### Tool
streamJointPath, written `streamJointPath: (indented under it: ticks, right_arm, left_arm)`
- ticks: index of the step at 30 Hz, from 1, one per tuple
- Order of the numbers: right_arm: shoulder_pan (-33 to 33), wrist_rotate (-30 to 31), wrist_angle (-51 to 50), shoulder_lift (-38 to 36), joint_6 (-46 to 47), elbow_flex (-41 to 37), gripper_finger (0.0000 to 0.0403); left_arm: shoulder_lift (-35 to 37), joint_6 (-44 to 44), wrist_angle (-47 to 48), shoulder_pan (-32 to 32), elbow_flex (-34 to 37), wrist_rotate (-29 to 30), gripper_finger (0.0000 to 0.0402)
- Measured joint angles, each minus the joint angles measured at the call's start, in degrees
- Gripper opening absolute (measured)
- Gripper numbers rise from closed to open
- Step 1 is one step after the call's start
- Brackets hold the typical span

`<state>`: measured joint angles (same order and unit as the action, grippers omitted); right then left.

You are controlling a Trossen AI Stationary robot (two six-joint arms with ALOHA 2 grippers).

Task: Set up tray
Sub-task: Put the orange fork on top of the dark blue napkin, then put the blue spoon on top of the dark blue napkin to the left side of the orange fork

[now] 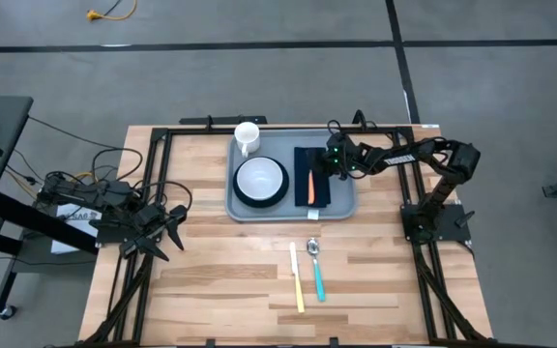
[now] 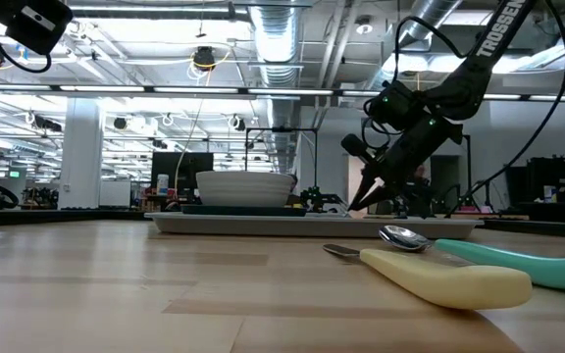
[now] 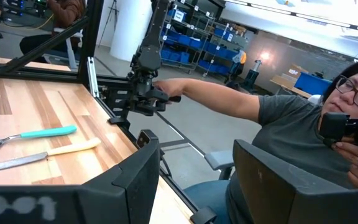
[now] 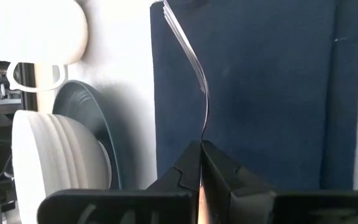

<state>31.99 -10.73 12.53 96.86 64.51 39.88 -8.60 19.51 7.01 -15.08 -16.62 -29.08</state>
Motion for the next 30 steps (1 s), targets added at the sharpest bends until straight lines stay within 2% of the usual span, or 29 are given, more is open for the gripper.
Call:
streamJointPath:
  ticks: [8,19,25,30]
  right_arm:
    - [0.00,0.40,0.41,0.00,-0.31,0.00,0.0006]
    - [-0.05,0.56,0.46,-0.02,-0.46,0.00,0.0080]
    - [0.31,0.24,0.45,-0.11,-0.48,0.00,0.0087]
    - [1.34,-2.76,0.35,-2.52,-1.88,0.00,0.0087]
  left_arm:
    - [0.00,0.00,0.00,0.00,0.00,0.00,0.0193]
    - [0.02,0.00,0.00,-0.02,0.00,0.00,0.0193]
    - [0.00,0.00,0.02,0.00,0.00,0.00,0.0193]
    - [0.00,0.02,0.02,-0.02,0.00,0.00,0.0193]
